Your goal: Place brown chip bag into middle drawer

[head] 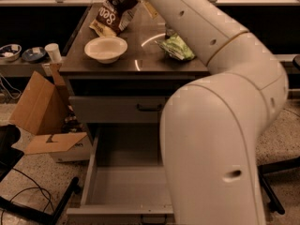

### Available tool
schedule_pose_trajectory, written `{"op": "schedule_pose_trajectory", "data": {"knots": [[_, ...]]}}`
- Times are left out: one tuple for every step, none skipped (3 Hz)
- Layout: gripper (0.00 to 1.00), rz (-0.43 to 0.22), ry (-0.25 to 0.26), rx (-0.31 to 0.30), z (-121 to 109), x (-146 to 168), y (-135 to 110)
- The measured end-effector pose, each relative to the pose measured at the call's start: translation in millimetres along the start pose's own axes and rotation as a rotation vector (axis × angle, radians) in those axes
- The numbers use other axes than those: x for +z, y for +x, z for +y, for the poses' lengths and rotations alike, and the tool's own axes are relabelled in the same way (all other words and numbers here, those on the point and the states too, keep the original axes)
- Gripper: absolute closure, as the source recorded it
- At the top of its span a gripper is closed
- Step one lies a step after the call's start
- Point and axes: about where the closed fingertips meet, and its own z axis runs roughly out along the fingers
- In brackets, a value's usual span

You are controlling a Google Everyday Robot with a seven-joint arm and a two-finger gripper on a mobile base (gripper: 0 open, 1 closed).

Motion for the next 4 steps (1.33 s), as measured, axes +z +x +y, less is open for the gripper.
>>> {"op": "schedule_pose_trajectory", "data": {"knots": [[0.00,-0.005,0.096,-0.077,-32,31,-20],[0.00,0.008,0.122,-0.126,-48,67,-44],[0.00,0.020,0.090,-0.188,-48,97,-70],[0.00,0.025,0.010,-0.259,-31,125,-94]]}}
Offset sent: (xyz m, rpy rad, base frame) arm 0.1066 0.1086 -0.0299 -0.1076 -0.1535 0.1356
